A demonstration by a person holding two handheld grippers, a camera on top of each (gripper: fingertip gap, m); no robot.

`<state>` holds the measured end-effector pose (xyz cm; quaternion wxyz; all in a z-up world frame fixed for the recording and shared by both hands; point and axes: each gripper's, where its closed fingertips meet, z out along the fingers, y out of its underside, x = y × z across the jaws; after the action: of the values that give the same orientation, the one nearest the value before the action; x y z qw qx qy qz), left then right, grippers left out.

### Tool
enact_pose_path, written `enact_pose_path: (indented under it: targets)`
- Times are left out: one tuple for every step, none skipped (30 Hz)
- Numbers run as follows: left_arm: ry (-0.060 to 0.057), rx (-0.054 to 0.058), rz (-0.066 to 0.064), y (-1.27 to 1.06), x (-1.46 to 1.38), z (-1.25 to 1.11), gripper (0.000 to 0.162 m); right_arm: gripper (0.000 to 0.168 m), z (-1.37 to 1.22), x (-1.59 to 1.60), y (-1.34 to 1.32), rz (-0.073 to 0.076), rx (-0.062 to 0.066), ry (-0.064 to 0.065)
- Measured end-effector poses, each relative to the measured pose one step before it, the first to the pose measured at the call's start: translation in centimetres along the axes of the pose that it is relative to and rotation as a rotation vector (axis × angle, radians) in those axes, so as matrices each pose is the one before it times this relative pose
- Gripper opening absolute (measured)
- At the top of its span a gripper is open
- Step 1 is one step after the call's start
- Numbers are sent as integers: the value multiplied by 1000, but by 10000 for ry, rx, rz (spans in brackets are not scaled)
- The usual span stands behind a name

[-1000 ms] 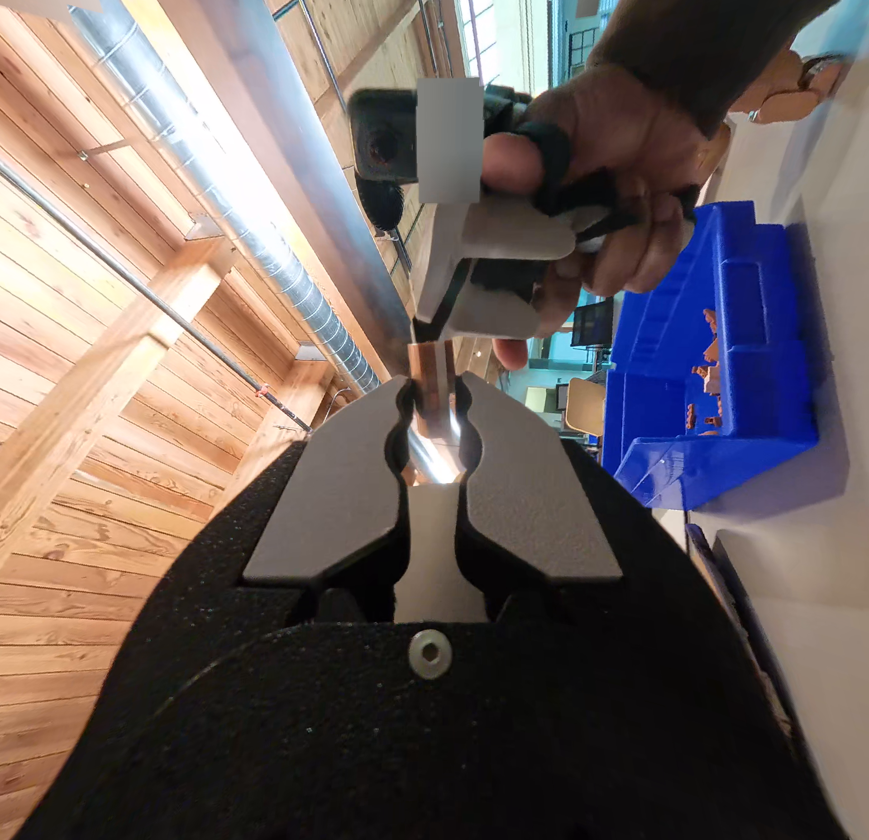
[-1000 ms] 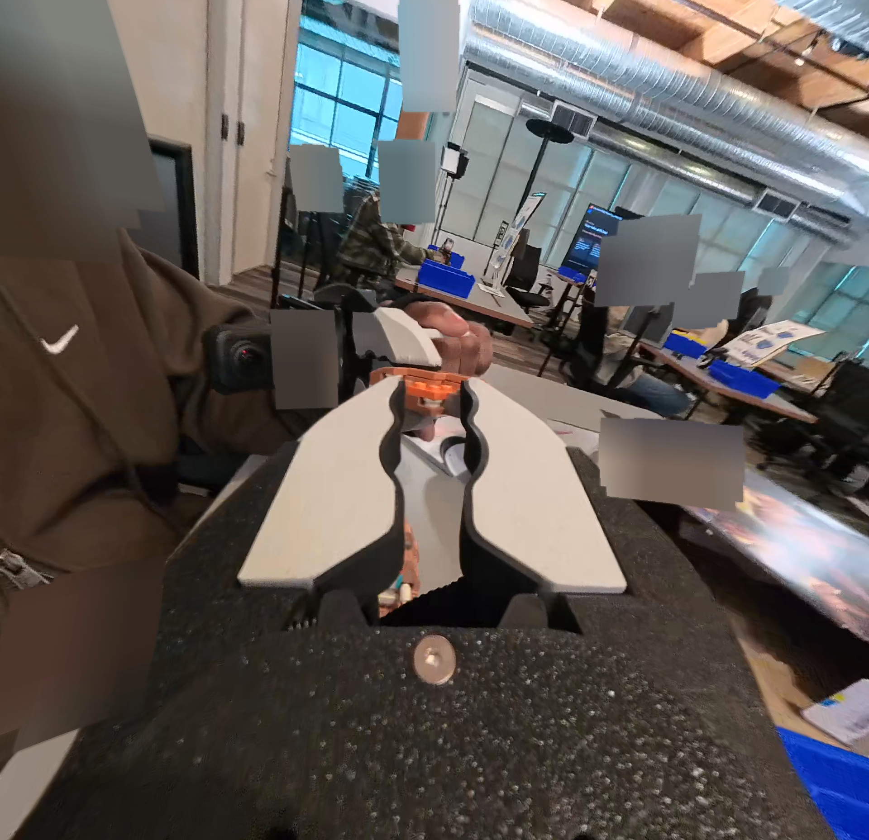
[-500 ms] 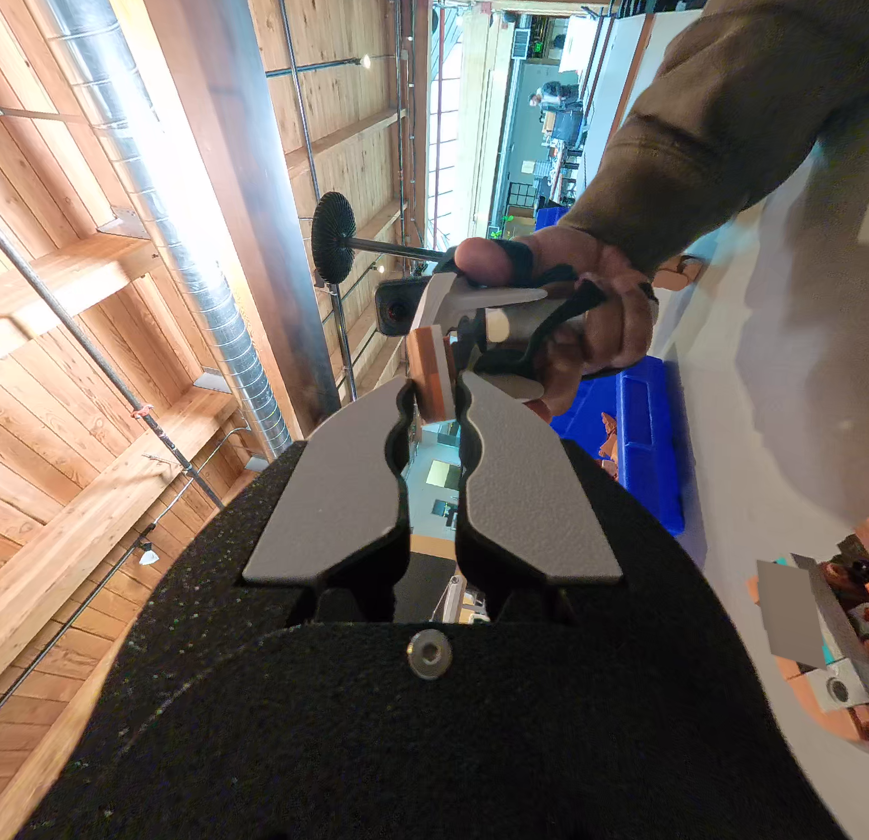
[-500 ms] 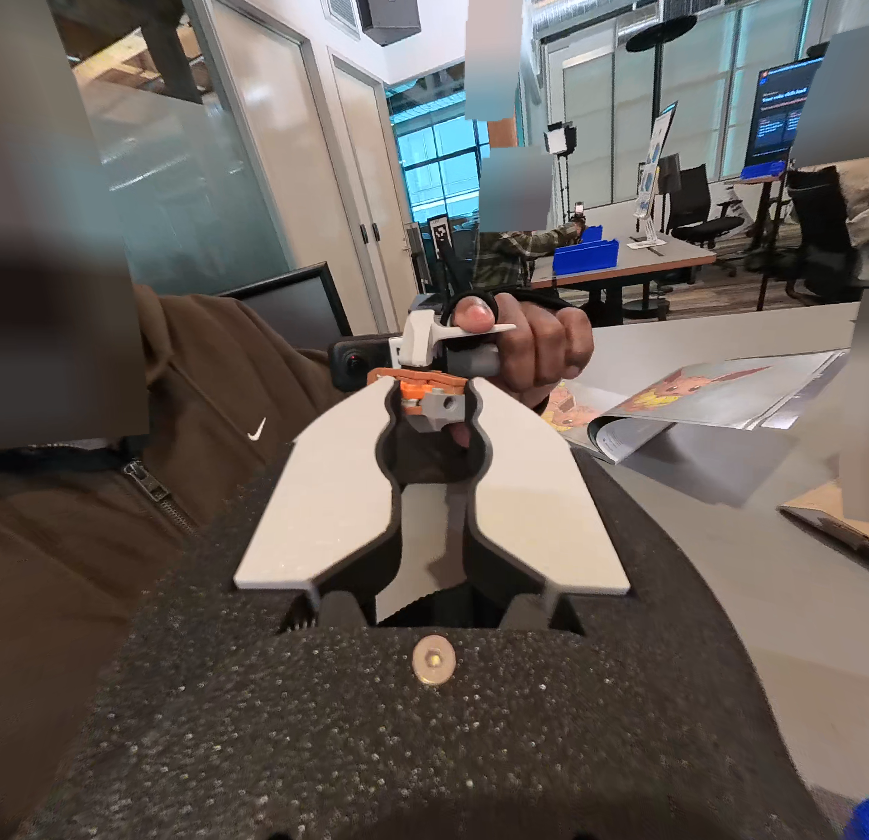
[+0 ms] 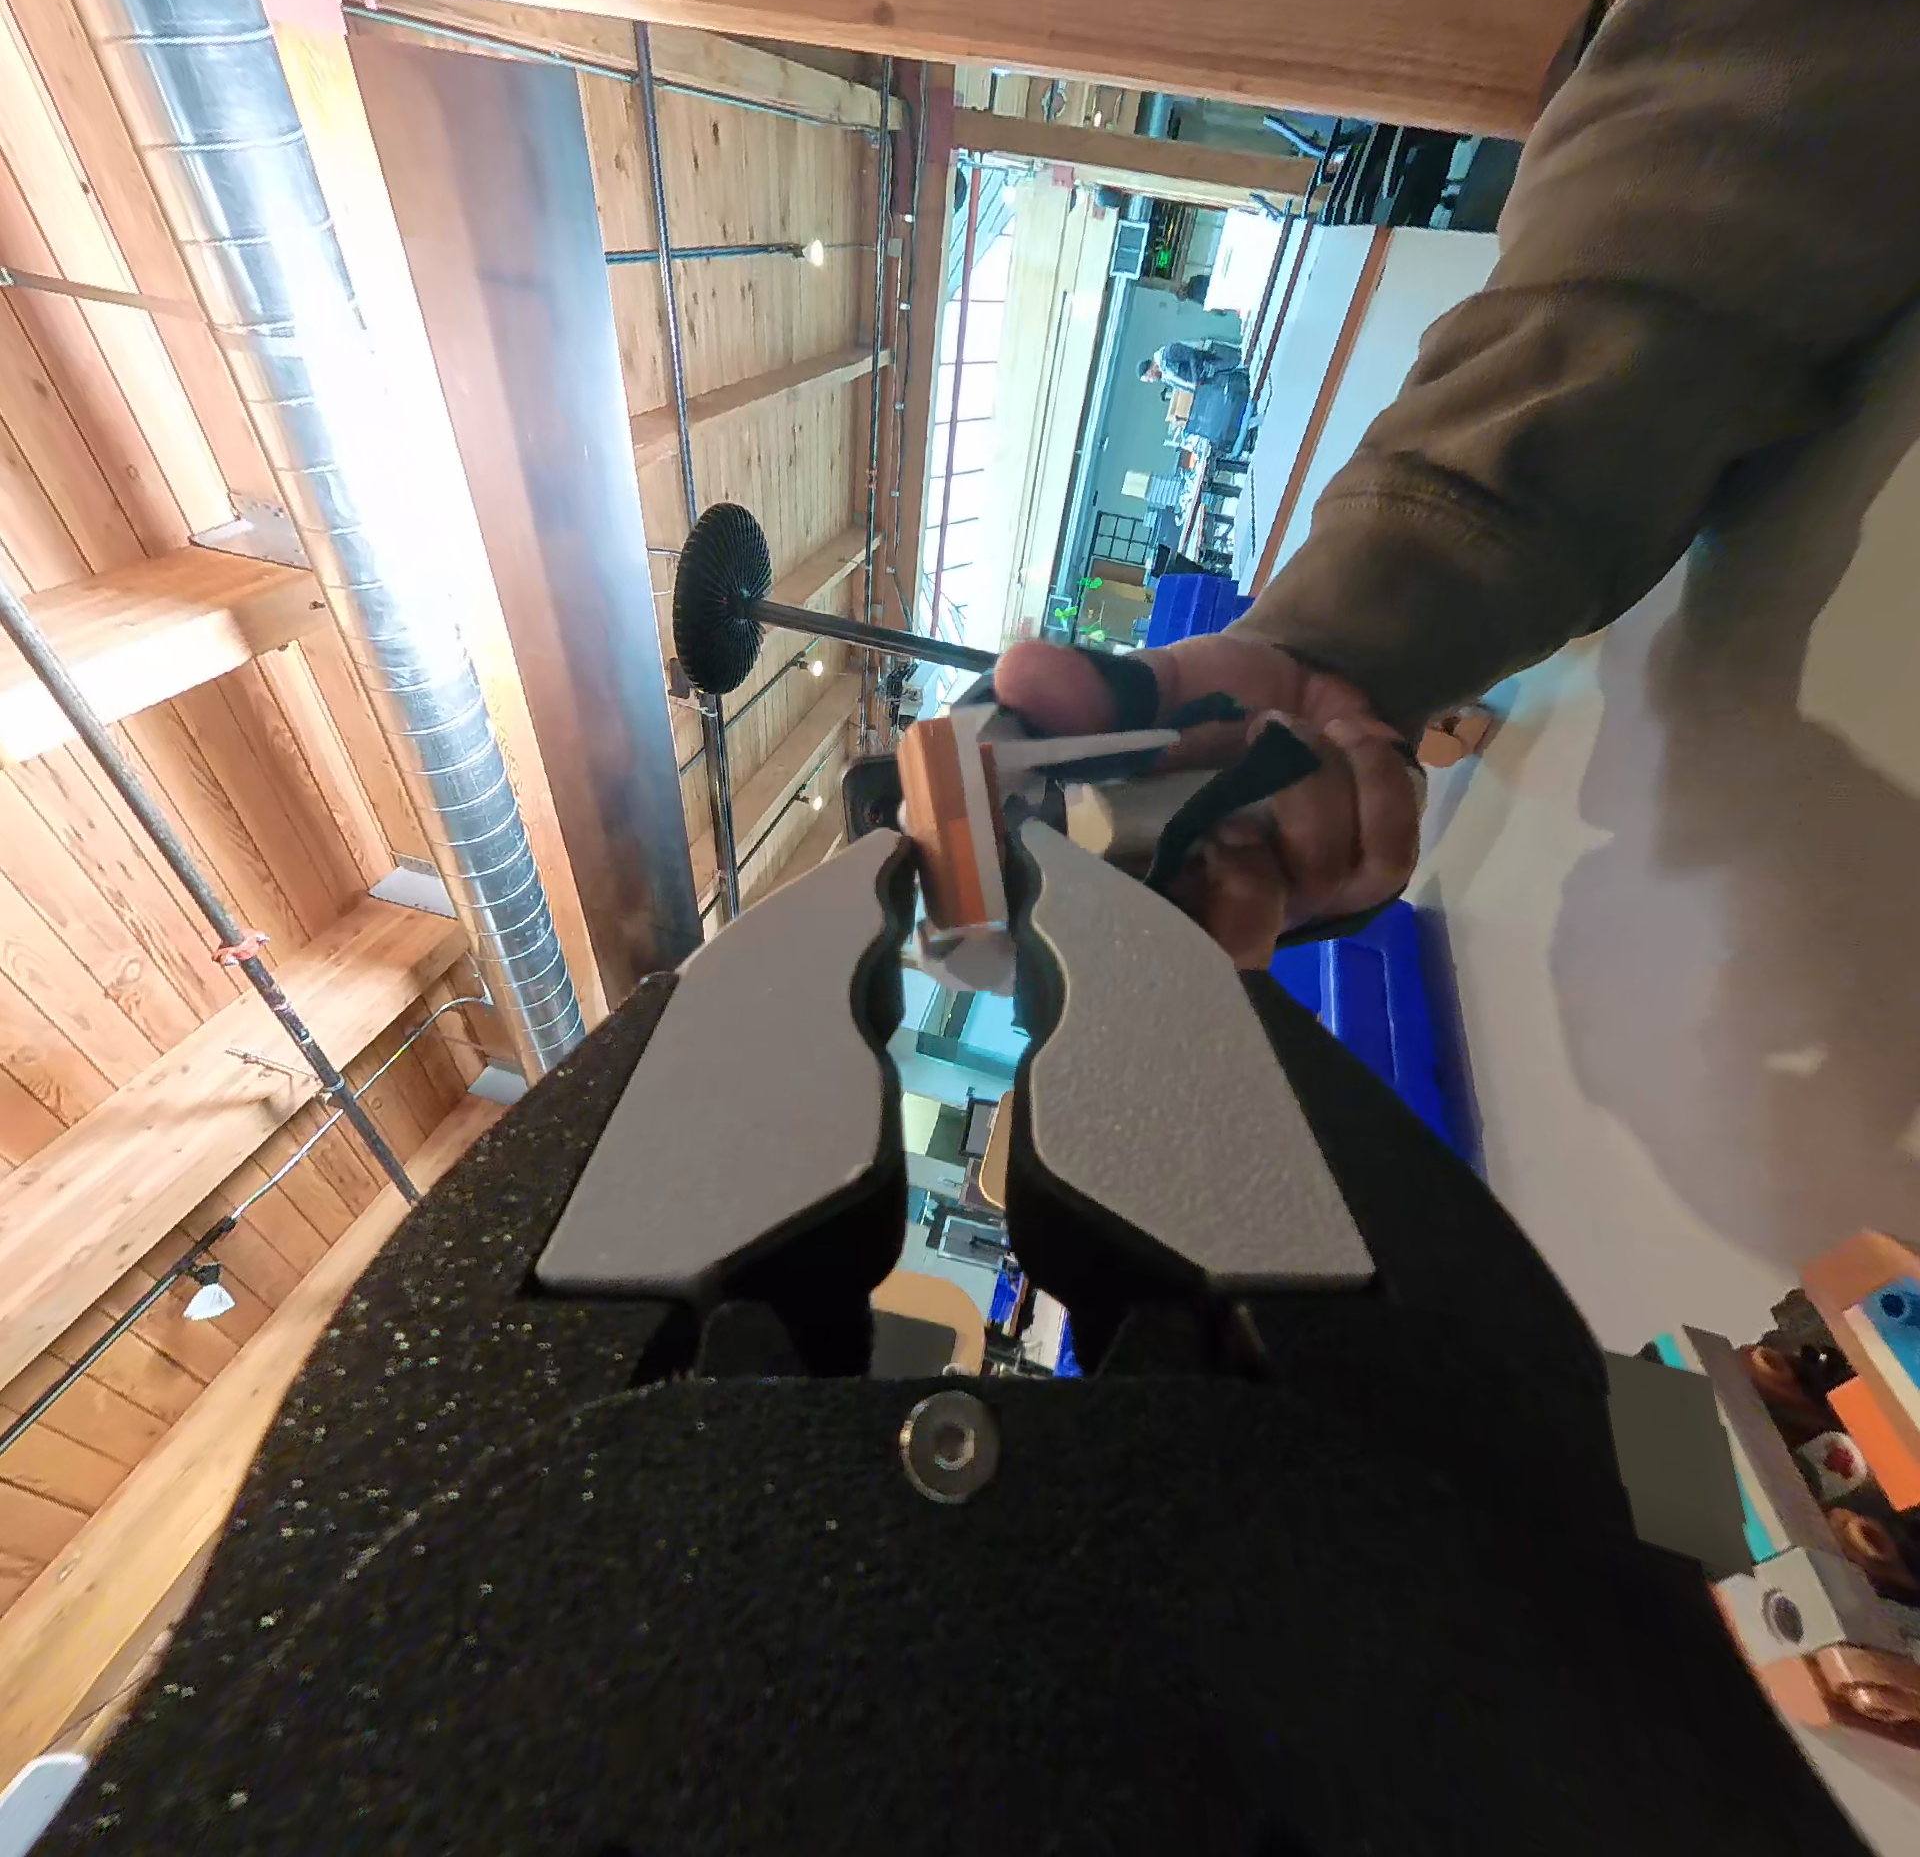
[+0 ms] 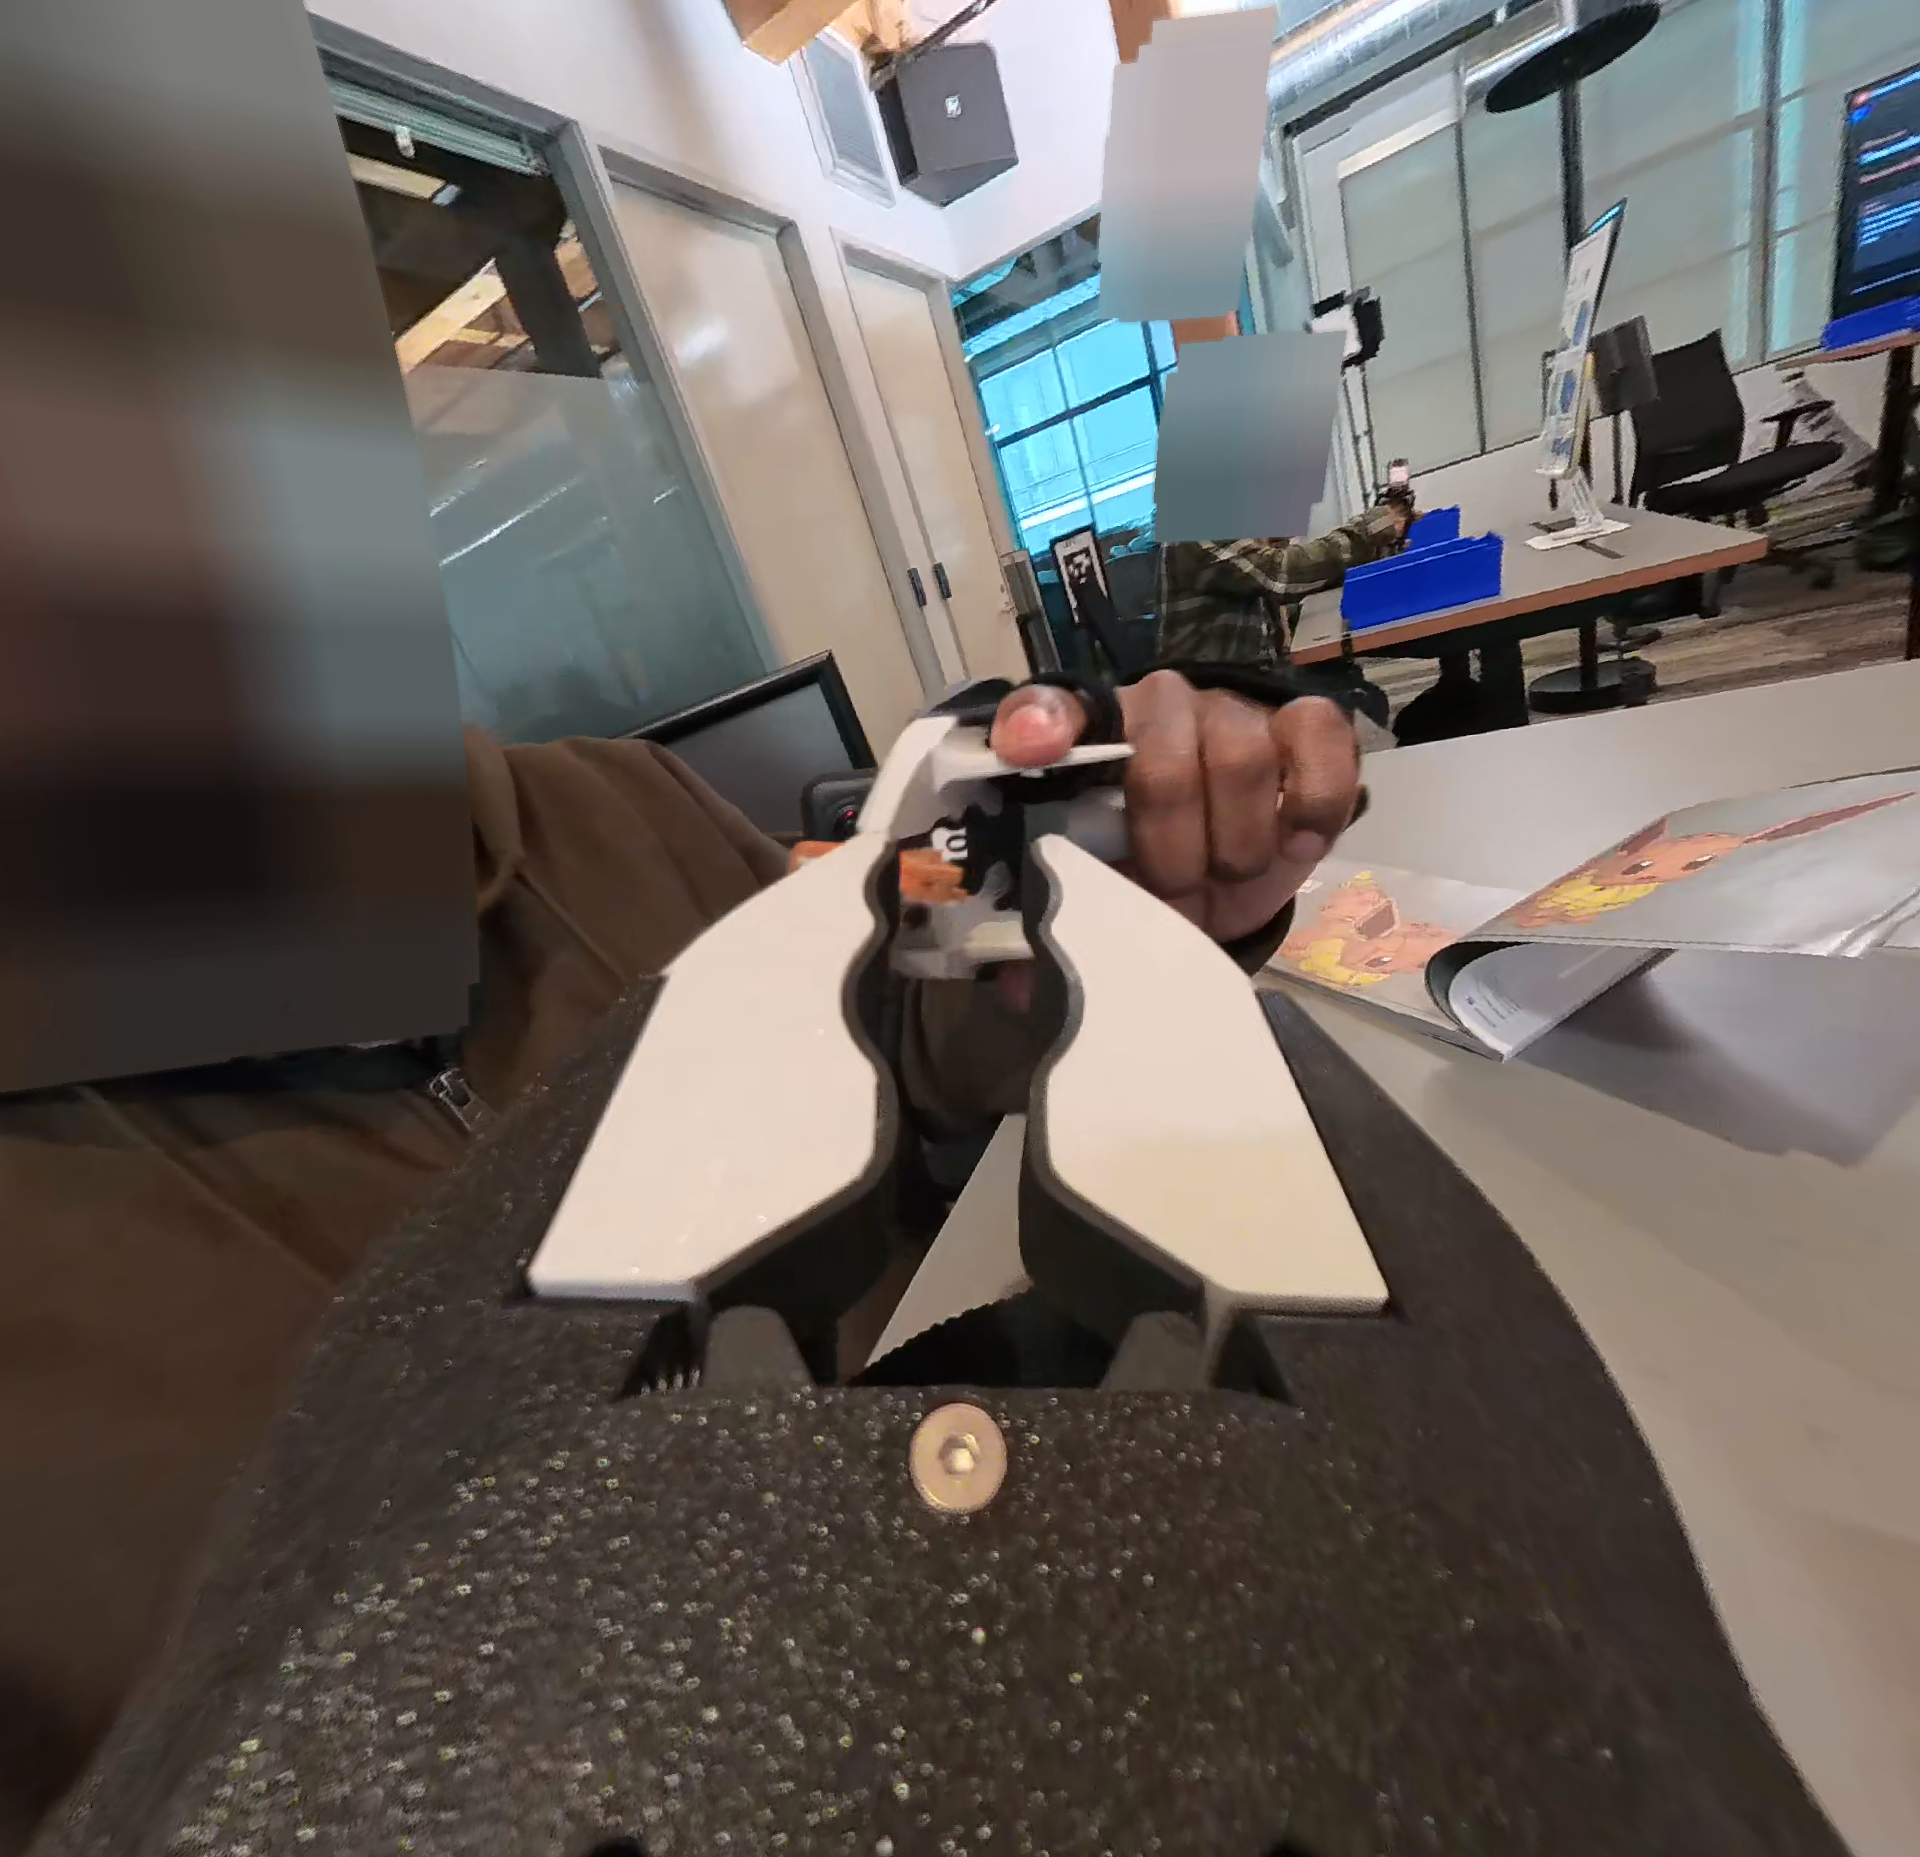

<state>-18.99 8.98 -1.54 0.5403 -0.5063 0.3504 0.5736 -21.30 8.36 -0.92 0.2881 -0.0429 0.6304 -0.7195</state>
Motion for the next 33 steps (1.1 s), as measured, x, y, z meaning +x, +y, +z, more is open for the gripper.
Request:
enact_pose_path:
  targets:
    - [38,42,5,-174,87,81,16,19,-181,171,-215,118,134,39]
    - [32,14,27,-94,101,70,16,18,-135,42,-24,155,18,-50]
    - [44,4,37,-49,126,64,16,18,-10,-108,235,104,-142,-101]
    - [39,-17,15,15,96,45,16,19,98,-232,444,30,-254,-143]
    - [41,-16,7,41,93,12,16,20,202,-278,478,-6,-275,-153]
    - [47,5,7,-4,87,6,16,19,203,-267,304,-5,-169,-149]
    - [42,100,-40,-163,54,-33,16,17,109,-196,67,37,-33,-126]
    - [-2,14,-56,-52,-34,-9,16,16,18,-74,15,48,-19,-63]
    - [36,-7,24,8,32,4,16,15,-20,-18,67,37,-44,-23]
    - [46,-15,30,33,102,7,16,15,-41,8,98,55,-53,-12]
    - [57,24,-32,-10,104,18,16,15,-23,13,130,85,-61,-23]
    - [64,38,-55,-48,109,9,16,15,-26,-2,121,91,-57,-38]
    - [53,15,-10,-31,91,26,16,15,-9,-11,83,68,-44,-33]
    - [49,0,7,-24,55,18,16,15,-11,-9,62,41,-31,-30]
    - [47,-1,3,-43,58,14,16,15,6,-33,65,13,-28,-33]
    - [43,-5,7,-50,31,13,16,15,-9,-37,37,-6,-18,-29]
    - [26,-26,38,-36,16,31,16,15,-21,-32,25,-4,-18,-22]
    - [32,-8,43,-64,38,28,16,16,-7,-32,47,3,-27,-24]
    - [32,9,24,-87,39,33,16,16,3,-47,57,11,-21,-41]
    - [22,14,19,-81,36,27,16,16,8,-70,55,25,-16,-64]
    - [24,19,17,-98,32,31,16,17,15,-87,54,33,-17,-78]
    - [28,24,20,-103,45,32,16,17,17,-113,56,33,-11,-101]
    - [26,29,29,-137,36,21,16,17,1,-113,8,32,15,-97]
    - [27,29,25,-131,31,35,16,15,-46,-43,-66,29,52,-52]
    - [28,51,16,-177,39,37,16,14,-69,29,-80,32,58,3]
    - [29,28,19,-139,39,33,16,14,-52,32,19,36,-4,4]
    - [45,8,39,-84,77,49,16,12,16,-99,143,20,-75,-64]
    - [35,-12,35,-4,101,36,16,10,91,-198,261,-21,-143,-103]
    - [67,-29,43,46,147,47,16,10,161,-168,269,-45,-156,-67]
    - [103,-25,47,52,219,48,16,11,168,-58,207,-15,-132,-13]
    - [66,10,16,-22,161,44,16,11,160,6,211,27,-131,-3]
    - [90,3,9,3,189,63,16,10,125,-18,197,44,-109,-28]
    - [39,52,18,-82,111,36,16,9,52,-36,119,56,-54,-45]
